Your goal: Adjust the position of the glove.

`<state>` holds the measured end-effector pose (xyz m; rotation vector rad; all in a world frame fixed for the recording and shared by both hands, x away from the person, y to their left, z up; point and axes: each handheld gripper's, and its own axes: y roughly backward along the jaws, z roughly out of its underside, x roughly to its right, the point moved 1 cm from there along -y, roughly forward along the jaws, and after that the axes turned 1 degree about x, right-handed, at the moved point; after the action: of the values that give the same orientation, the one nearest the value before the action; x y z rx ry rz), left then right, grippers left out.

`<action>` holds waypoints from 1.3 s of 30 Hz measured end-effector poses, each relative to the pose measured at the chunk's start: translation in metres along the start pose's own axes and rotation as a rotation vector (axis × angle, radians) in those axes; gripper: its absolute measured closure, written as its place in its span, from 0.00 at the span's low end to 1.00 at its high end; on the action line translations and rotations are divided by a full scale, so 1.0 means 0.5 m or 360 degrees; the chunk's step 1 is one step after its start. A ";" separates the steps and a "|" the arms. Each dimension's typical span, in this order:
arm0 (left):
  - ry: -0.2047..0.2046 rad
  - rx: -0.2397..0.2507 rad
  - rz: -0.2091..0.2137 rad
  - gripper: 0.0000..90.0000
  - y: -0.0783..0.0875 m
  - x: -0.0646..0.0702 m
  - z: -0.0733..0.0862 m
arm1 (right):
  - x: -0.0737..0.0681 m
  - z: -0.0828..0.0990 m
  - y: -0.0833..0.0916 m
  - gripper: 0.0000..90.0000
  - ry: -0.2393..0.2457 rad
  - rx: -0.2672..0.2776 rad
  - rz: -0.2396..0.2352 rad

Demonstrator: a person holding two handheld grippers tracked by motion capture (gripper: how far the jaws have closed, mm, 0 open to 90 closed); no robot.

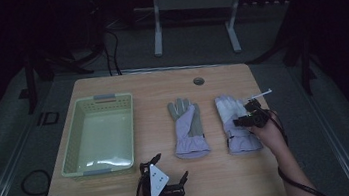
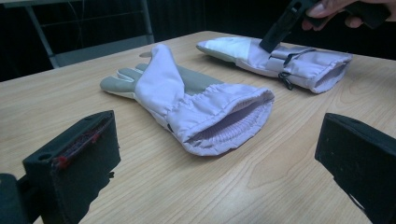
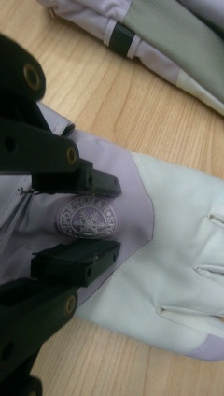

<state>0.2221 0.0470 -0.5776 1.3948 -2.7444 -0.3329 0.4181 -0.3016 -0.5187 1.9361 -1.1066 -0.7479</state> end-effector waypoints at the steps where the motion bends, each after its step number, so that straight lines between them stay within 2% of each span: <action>1: 0.0000 0.0002 0.0000 0.00 0.000 0.000 0.000 | 0.000 -0.001 0.005 0.67 0.0005 0.0008 0.0008; 2: 0.0000 0.0002 0.0000 0.00 0.000 0.000 0.000 | 0.000 -0.001 0.005 0.67 0.0005 0.0008 0.0008; 4: -0.0002 0.0000 0.0000 0.00 0.000 0.000 0.000 | 0.003 -0.001 0.022 0.57 0.0026 0.0067 -0.0012; 5: -0.0002 0.0000 0.0000 0.00 0.000 0.000 0.000 | 0.004 -0.001 0.028 0.54 0.0045 0.0088 0.0001; 9: -0.0005 -0.0001 0.0000 0.00 0.000 0.000 0.000 | 0.012 0.004 0.042 0.53 0.0063 0.0125 0.0008; 13: -0.0001 -0.0002 0.0000 0.00 0.000 0.000 0.000 | 0.014 0.013 0.036 0.51 0.0121 0.0147 0.0013; 17: -0.0001 -0.0003 -0.0001 0.00 0.000 0.000 0.000 | 0.011 0.019 0.017 0.51 0.0132 0.0163 -0.0015; 22: 0.0002 -0.0001 0.0000 0.00 0.000 0.000 0.000 | 0.012 0.030 -0.017 0.54 0.0145 0.0104 0.0008; 23: 0.0002 0.0002 0.0000 0.00 0.000 -0.001 0.000 | 0.016 0.037 -0.025 0.58 0.0125 0.0125 -0.0020; 27: 0.0005 -0.0001 -0.0003 0.00 0.000 0.000 0.000 | 0.015 0.044 -0.027 0.66 0.0121 0.0145 -0.0049; 30: 0.0004 -0.0001 -0.0003 0.00 0.000 0.000 0.000 | 0.012 0.045 -0.029 0.69 0.0130 0.0151 -0.0043; 35: 0.0004 -0.0003 -0.0005 0.00 -0.001 0.000 0.000 | 0.013 0.045 -0.028 0.75 0.0086 0.0136 -0.0072; 39: 0.0005 -0.0003 -0.0005 0.00 -0.001 -0.001 0.000 | 0.005 0.043 -0.024 0.83 0.0062 0.0131 -0.0052</action>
<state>0.2225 0.0471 -0.5776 1.3985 -2.7388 -0.3335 0.4078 -0.3071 -0.5406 2.0340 -1.0998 -0.6888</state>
